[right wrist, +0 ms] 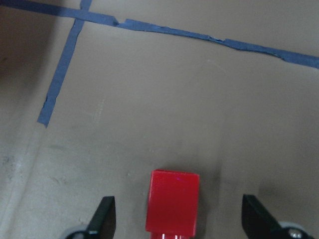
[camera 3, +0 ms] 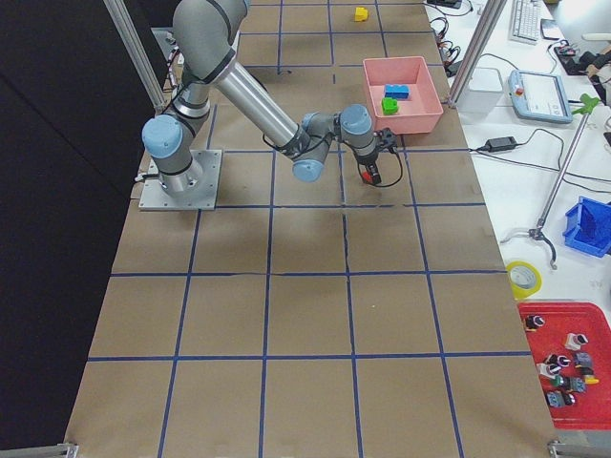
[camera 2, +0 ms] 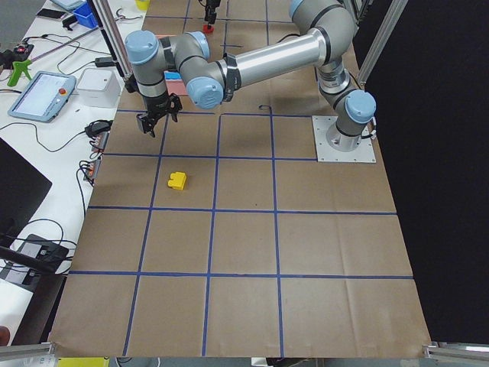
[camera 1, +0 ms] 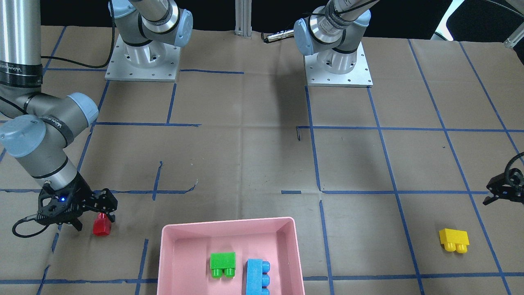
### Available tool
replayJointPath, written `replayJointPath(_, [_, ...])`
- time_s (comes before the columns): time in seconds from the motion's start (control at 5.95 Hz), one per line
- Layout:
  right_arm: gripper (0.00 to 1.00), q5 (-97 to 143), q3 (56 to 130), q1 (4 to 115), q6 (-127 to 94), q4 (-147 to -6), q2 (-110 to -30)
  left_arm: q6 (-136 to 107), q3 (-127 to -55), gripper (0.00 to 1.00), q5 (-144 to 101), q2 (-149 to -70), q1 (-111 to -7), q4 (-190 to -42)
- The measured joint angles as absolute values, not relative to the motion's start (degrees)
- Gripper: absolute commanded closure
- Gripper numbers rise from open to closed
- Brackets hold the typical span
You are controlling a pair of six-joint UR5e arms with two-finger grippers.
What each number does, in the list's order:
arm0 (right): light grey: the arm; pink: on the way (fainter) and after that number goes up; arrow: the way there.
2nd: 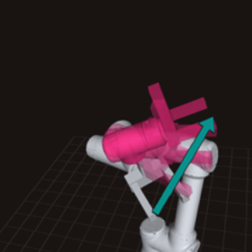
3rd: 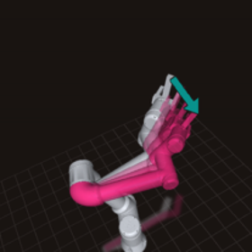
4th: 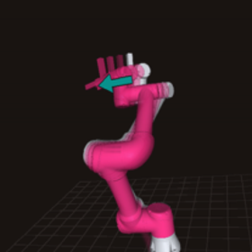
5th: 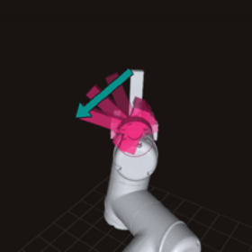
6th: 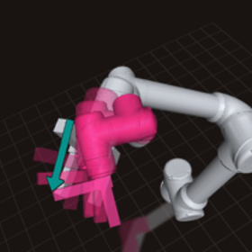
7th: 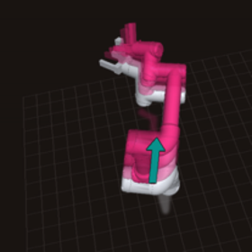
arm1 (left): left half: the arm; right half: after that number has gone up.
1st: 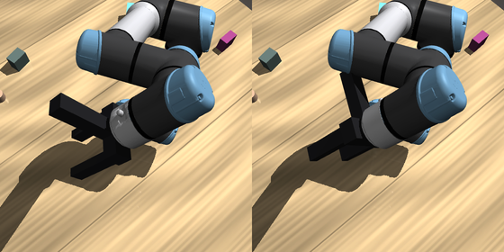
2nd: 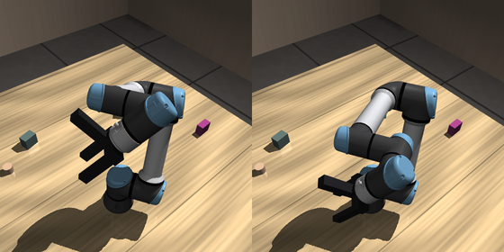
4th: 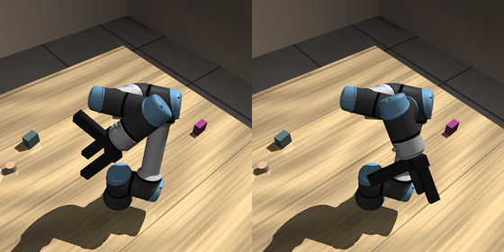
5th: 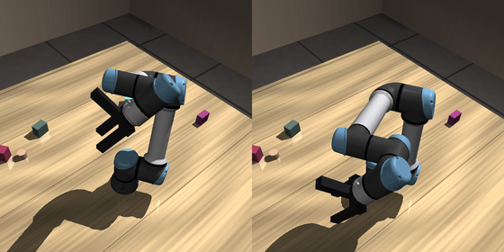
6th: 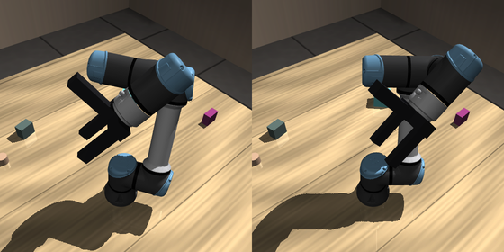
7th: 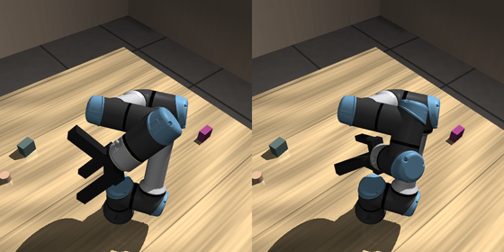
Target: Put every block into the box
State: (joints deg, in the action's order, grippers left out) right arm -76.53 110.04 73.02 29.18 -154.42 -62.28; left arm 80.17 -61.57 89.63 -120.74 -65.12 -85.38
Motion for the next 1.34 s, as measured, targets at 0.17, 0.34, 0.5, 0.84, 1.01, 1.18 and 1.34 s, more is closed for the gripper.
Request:
replayJointPath(0.17, [0.12, -76.5, 110.0, 73.3, 29.0, -155.1, -61.6, 93.6, -61.6, 0.01, 89.6, -122.1, -64.2, -85.1])
replayJointPath(0.34, [0.28, -76.5, 110.0, 73.8, 28.5, -155.3, -61.3, 105.2, -61.6, 0.01, 89.6, -124.4, -63.1, -83.8])
replayJointPath(0.5, [0.72, -76.6, 110.1, 74.2, 27.7, -155.4, -61.3, 112.6, -61.6, 0.01, 89.4, -127.5, -62.2, -81.4])
replayJointPath(0.84, [0.95, -76.7, 110.1, 74.4, 26.9, -155.0, -61.7, 115.8, -62.2, 0.01, 88.5, -132.2, -61.7, -78.4])
replayJointPath(1.01, [0.98, -76.7, 110.0, 74.4, 26.7, -154.8, -62.0, 116.1, -63.3, 0.01, 87.5, -133.6, -61.7, -77.0])
replayJointPath(1.18, [0.98, -77.7, 110.0, 74.4, 26.7, -154.7, -62.7, 116.3, -64.9, 0.01, 86.6, -134.5, -61.6, -75.7])
replayJointPath(1.34, [0.98, -79.2, 109.2, 74.4, 26.7, -152.9, -64.3, 116.5, -66.8, 0.01, 86.3, -134.5, -61.4, -74.6])
